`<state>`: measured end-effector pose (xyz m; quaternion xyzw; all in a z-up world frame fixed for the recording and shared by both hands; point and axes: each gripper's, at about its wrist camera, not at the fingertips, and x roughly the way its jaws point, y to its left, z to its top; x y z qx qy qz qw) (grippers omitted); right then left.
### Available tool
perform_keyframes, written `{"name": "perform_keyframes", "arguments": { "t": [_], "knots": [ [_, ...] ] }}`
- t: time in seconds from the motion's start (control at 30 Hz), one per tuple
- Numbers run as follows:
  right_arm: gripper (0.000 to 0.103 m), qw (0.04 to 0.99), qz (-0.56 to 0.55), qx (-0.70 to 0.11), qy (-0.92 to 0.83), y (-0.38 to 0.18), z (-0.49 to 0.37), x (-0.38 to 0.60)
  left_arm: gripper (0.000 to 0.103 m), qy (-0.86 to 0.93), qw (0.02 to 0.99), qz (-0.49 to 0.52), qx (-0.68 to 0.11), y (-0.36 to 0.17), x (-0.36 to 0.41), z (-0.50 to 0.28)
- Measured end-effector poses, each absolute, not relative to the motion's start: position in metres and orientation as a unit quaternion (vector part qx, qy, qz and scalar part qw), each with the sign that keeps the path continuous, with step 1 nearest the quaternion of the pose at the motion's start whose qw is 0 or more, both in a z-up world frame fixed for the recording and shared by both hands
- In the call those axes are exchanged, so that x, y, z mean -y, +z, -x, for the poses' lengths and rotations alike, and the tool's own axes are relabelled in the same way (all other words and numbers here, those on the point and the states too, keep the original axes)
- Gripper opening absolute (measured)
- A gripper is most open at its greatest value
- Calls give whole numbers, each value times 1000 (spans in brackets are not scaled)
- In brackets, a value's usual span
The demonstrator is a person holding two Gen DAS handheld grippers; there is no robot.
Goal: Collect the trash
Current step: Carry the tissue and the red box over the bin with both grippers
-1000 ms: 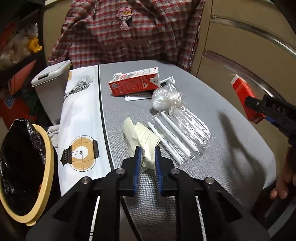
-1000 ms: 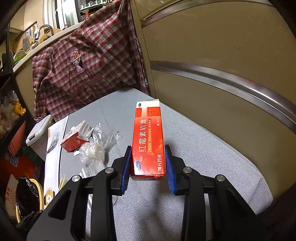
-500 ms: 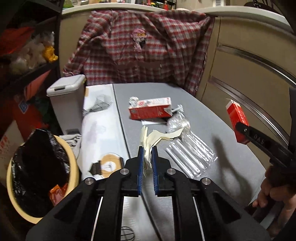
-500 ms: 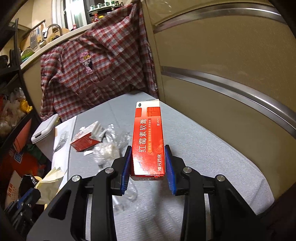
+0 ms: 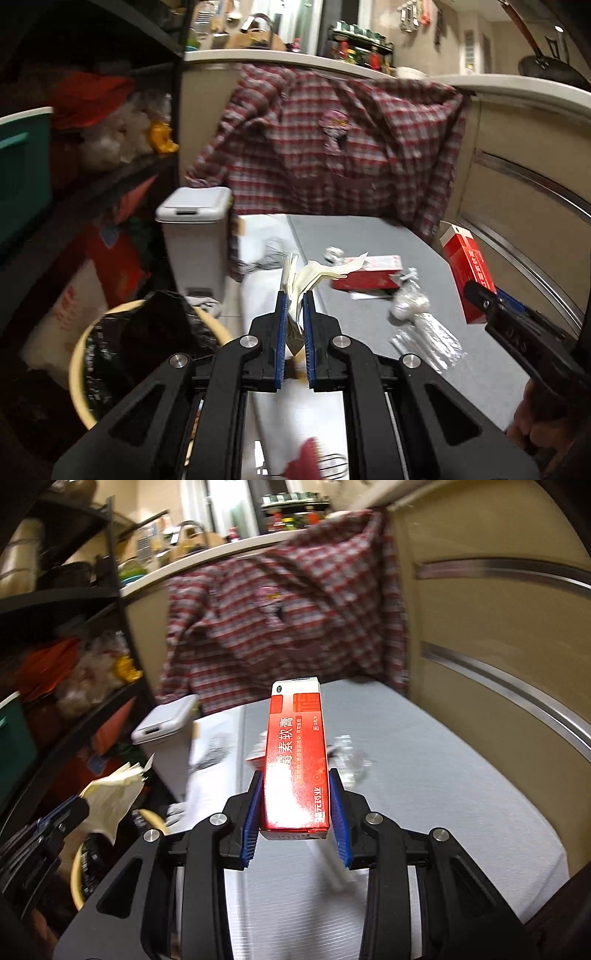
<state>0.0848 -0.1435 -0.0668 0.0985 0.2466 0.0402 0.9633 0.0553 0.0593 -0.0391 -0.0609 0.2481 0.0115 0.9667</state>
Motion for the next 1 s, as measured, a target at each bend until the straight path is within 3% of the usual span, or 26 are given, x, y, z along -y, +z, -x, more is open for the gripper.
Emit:
{"name": "perform_keyframes", "arguments": {
  "t": [0.63, 1.0],
  "knots": [
    [34, 948, -35, -257, 187, -51, -70, 14, 8, 133, 956, 107, -240, -14, -180, -23],
    [34, 934, -5, -274, 228, -61, -74, -33, 8, 158, 945, 121, -258, -31, -208, -29]
  ]
}}
